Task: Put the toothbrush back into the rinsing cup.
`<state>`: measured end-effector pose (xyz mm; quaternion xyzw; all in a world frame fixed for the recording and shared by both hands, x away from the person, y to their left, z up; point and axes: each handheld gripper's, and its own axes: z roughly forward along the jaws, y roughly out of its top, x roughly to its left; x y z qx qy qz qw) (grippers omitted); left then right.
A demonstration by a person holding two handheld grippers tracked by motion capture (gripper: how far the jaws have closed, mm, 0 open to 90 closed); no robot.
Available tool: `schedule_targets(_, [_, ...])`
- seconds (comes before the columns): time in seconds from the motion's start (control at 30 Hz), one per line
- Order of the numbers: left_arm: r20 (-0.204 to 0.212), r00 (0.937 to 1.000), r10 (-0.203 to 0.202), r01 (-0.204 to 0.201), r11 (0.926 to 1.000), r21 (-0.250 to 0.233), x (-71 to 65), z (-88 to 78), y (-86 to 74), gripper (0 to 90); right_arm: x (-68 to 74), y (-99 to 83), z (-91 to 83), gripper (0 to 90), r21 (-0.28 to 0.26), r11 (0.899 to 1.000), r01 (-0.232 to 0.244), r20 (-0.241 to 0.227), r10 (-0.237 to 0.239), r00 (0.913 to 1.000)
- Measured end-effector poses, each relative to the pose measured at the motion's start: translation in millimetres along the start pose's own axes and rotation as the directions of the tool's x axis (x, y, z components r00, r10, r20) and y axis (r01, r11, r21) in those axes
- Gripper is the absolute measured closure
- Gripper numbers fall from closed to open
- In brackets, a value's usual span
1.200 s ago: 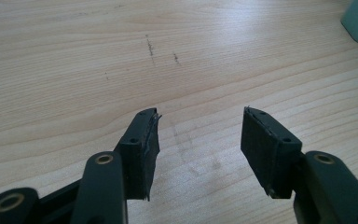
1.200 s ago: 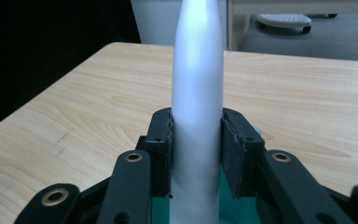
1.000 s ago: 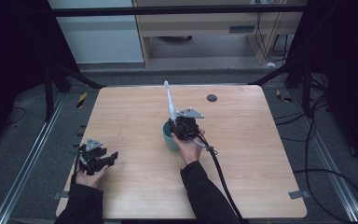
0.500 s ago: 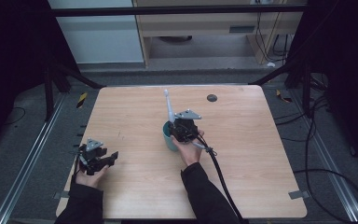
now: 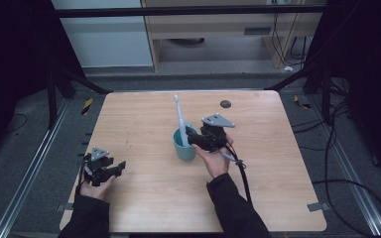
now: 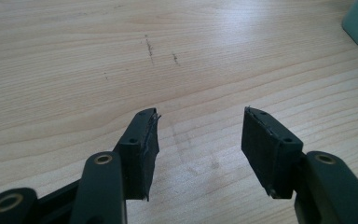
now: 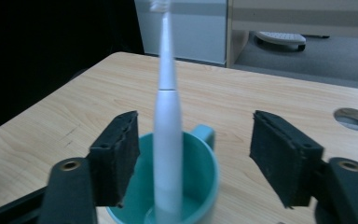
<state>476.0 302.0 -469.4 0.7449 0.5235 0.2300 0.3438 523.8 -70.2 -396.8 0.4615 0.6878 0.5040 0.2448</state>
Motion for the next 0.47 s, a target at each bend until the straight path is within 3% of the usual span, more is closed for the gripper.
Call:
schedule_targets(0.13, [0.005,1.0000,-0.003,0.003,1.0000,0.005,0.5,0.6,-0.3,43.6,-25.3,-8.7,-23.4,24.2,0.014,1.000,-0.021,0.017,0.021,0.9996])
schedule_targets(0.47, [0.005,1.0000,-0.005,0.005,0.9999,0.015,0.6,2.4,-0.6,40.4,-84.5,-57.3,-67.8,20.4,0.090,0.995,-0.034,0.101,0.025,0.9946])
